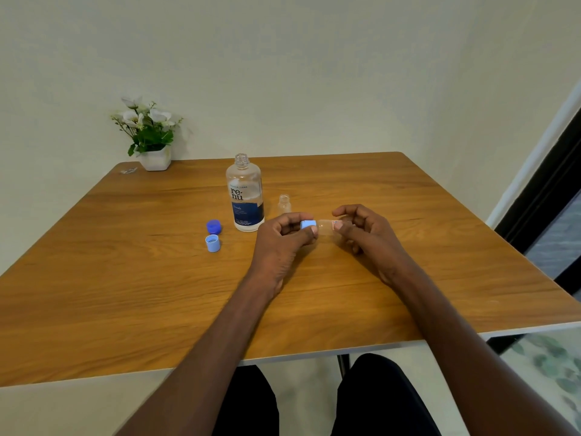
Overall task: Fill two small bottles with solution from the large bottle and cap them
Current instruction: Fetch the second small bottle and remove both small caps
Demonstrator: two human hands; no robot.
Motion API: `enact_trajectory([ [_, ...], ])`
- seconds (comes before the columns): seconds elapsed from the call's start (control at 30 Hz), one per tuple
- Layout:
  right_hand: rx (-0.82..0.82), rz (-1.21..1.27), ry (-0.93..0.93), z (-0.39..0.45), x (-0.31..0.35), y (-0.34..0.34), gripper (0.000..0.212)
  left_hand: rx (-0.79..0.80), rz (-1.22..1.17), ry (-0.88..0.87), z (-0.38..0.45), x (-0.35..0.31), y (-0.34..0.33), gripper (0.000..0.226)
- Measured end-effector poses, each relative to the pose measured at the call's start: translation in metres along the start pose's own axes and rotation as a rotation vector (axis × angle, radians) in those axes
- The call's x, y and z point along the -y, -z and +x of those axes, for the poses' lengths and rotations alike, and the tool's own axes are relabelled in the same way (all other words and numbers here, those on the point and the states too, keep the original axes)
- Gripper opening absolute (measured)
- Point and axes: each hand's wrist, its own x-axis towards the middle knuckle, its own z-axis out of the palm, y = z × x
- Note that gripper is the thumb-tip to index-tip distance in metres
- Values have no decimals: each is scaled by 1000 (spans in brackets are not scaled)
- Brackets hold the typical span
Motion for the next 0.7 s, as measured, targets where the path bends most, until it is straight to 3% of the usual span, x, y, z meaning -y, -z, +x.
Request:
enact_trajectory([
  [0.7, 79, -50, 18, 2, -3, -1, 23, 7, 29, 5, 0, 0, 0, 30],
])
